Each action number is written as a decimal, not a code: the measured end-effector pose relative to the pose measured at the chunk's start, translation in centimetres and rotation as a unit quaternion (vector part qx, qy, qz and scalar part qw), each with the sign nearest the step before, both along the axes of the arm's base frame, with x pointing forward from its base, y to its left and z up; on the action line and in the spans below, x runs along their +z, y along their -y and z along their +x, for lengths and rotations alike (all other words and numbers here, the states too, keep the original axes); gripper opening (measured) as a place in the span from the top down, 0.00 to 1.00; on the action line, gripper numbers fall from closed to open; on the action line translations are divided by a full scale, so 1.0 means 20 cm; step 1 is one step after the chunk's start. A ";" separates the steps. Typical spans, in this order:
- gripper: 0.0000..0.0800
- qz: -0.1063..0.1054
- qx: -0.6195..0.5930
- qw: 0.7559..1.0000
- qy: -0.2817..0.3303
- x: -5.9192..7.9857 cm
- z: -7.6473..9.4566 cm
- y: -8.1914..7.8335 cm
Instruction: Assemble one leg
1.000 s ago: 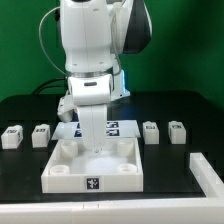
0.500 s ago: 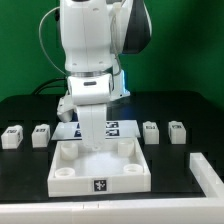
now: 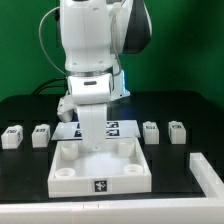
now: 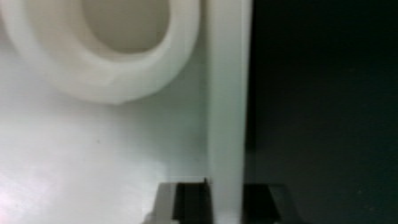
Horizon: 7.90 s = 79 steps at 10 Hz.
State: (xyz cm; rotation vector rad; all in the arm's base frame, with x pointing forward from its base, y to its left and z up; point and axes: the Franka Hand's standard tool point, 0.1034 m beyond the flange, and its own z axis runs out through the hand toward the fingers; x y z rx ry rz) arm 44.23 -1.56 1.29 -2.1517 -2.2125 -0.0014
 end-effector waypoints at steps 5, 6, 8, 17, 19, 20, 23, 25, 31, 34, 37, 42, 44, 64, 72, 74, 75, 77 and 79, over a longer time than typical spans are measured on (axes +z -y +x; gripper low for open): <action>0.92 0.021 -0.020 0.999 0.020 -0.01 0.23 -0.28; 0.92 0.024 -0.020 0.999 0.024 -0.01 0.27 -0.31; 0.92 0.025 -0.027 0.999 0.010 -0.01 0.30 -0.33; 0.62 0.026 -0.039 0.999 0.003 -0.01 0.30 -0.39; 0.44 0.026 -0.039 0.999 0.003 -0.01 0.30 -0.38; 0.24 0.026 -0.039 0.999 0.003 -0.01 0.30 -0.38; 0.19 0.026 -0.039 0.999 0.003 -0.01 0.30 -0.38; 0.19 0.026 -0.040 0.999 0.003 -0.01 0.30 -0.38; 0.19 0.005 -0.234 0.972 0.002 0.24 0.19 -0.53; 0.19 0.004 -0.457 0.889 -0.002 0.30 0.16 -0.74; 0.19 0.018 -0.588 0.808 -0.013 0.27 0.13 -0.79; 0.19 -0.008 -0.708 0.704 -0.053 0.23 0.02 -0.88; 0.19 -0.031 -0.702 0.708 -0.070 0.22 0.00 -0.88; 0.47 -0.336 -0.637 0.619 -0.311 -0.01 -0.30 -0.93; 0.64 -0.331 -0.619 0.635 -0.323 0.09 -0.22 -0.89; 0.64 -0.318 -0.615 0.644 -0.326 0.31 -0.05 -0.81; 0.64 -0.307 -0.620 0.649 -0.315 0.41 -0.02 -0.80; 0.64 -0.288 -0.629 0.657 -0.300 0.41 0.00 -0.81; 0.64 -0.202 -0.667 0.681 -0.224 0.40 0.07 -0.82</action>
Offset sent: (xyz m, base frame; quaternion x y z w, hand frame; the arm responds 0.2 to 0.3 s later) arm 0.0433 0.0556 -0.0040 -0.0207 0.0211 0.0226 0.9993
